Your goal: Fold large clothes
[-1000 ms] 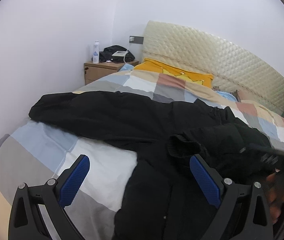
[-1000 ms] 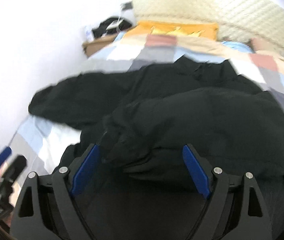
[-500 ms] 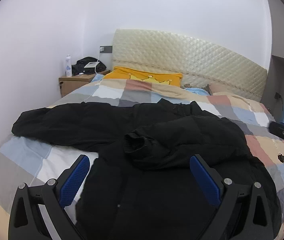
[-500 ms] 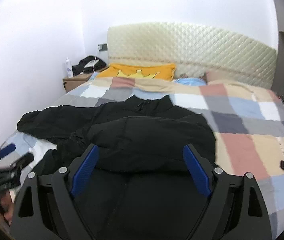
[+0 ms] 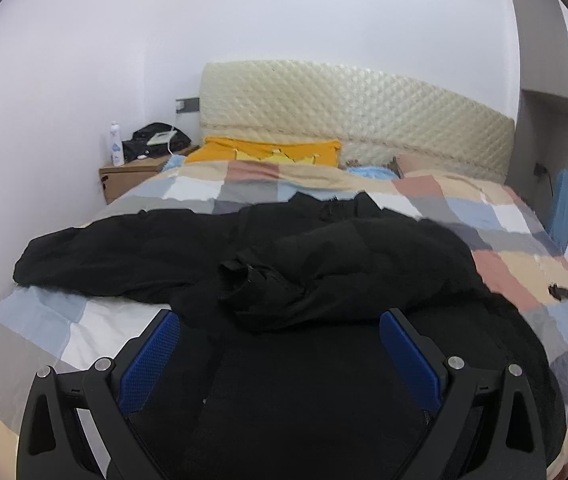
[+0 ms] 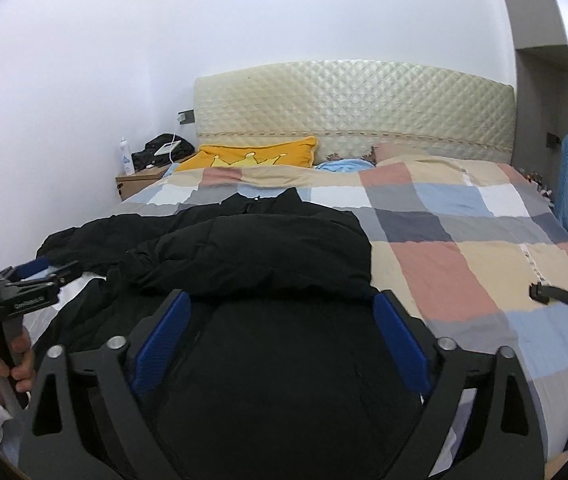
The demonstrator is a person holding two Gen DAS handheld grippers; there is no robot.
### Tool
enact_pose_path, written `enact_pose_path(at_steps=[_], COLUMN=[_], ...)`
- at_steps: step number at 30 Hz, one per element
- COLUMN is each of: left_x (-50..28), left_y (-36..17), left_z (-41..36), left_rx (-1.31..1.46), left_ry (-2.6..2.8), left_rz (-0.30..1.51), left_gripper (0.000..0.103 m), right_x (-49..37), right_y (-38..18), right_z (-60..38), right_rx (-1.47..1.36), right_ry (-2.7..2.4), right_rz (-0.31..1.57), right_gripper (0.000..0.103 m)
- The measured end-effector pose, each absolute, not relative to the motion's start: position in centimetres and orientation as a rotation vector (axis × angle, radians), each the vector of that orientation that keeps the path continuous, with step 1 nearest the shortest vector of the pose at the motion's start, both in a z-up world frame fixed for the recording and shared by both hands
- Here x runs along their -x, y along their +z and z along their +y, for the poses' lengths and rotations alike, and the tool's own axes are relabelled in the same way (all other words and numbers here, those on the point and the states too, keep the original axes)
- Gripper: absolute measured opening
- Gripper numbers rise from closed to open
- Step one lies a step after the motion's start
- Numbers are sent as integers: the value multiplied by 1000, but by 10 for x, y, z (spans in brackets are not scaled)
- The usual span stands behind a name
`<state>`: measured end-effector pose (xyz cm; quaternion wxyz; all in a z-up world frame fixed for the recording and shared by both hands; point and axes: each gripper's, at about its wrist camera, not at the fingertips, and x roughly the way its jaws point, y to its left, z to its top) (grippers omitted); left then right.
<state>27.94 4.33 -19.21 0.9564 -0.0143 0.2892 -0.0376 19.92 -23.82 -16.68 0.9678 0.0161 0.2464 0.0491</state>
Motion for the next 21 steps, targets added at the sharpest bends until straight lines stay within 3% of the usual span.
enact_pose_path(at_steps=[21], left_x=[-285], left_y=[-218], left_z=[11], left_rx=[-19], left_ry=[-162], left_rz=[663], left_gripper=[101], right_x=[-120], right_y=[-197], right_z=[-253], right_rx=[-5], right_ry=[39], right_rz=[510], right_gripper=[103])
